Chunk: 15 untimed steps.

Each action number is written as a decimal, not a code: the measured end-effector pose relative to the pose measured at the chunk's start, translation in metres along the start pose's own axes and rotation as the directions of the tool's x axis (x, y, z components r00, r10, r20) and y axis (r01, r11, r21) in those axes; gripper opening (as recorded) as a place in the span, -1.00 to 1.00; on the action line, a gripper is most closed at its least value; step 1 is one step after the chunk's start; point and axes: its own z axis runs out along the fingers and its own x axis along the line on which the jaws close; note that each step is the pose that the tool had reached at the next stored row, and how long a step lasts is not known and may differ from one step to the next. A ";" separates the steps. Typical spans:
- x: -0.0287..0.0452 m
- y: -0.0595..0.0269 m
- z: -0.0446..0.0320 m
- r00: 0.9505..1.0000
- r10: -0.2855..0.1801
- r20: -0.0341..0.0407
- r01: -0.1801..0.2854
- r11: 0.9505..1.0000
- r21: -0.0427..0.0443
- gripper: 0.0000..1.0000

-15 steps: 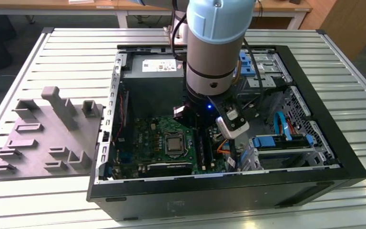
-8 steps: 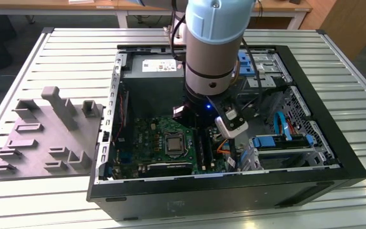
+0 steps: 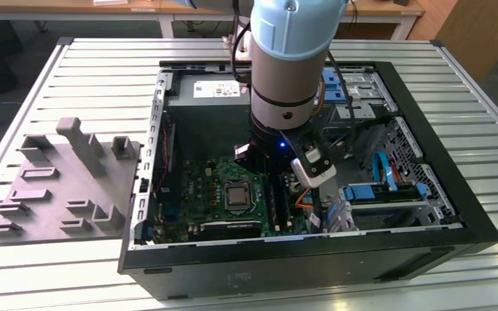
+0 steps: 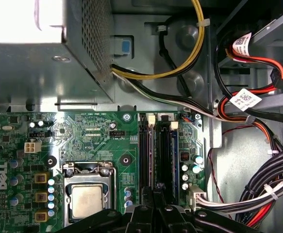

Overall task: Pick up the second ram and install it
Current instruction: 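Insert the second ram into the second slot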

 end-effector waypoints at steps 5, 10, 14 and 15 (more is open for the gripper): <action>-0.0001 0.0002 -0.0021 1.000 0.000 0.000 0.000 1.000 0.000 -0.76; -0.0005 0.0001 -0.0033 1.000 0.000 -0.001 0.000 1.000 0.003 -0.76; -0.0024 0.0001 -0.0041 1.000 0.000 -0.002 0.000 1.000 0.005 -0.76; -0.0030 0.0001 -0.0041 1.000 0.000 -0.003 0.000 1.000 0.005 -0.76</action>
